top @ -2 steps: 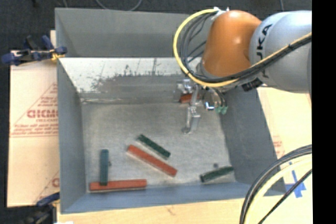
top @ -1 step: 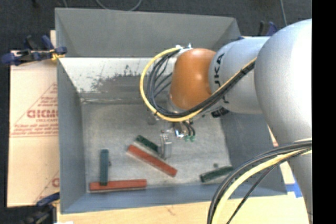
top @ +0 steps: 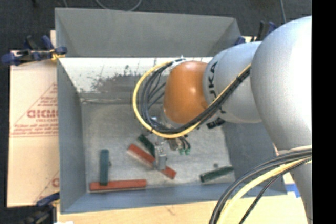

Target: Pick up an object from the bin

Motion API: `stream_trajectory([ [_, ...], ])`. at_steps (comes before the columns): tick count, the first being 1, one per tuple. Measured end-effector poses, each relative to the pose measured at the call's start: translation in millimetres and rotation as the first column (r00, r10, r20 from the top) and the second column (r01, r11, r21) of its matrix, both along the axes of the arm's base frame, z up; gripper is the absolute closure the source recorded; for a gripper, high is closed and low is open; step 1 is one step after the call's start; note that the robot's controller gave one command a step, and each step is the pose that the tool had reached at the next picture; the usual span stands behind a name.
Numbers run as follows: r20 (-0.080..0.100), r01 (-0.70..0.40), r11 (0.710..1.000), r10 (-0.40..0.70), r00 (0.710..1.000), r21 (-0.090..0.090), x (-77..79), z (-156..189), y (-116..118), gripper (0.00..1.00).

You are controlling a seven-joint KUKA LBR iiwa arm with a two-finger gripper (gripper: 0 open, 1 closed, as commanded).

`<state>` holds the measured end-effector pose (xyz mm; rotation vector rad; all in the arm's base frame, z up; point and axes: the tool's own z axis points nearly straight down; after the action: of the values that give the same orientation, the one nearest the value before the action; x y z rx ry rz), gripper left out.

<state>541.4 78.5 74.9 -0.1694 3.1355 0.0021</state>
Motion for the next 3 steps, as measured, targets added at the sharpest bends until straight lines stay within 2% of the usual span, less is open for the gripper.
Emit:
stream_trajectory([
  [1, 0.004, -0.079, 0.997, 0.079, 0.997, -0.003, 35.6, -3.4, -45.8, 0.0],
  [2, 0.012, -0.081, 0.997, 0.081, 0.997, -0.002, 36.9, -1.3, -43.6, 1.0],
  [3, -0.001, -0.255, 0.967, 0.255, 0.967, -0.003, -2.9, 4.6, -51.0, 1.0],
])
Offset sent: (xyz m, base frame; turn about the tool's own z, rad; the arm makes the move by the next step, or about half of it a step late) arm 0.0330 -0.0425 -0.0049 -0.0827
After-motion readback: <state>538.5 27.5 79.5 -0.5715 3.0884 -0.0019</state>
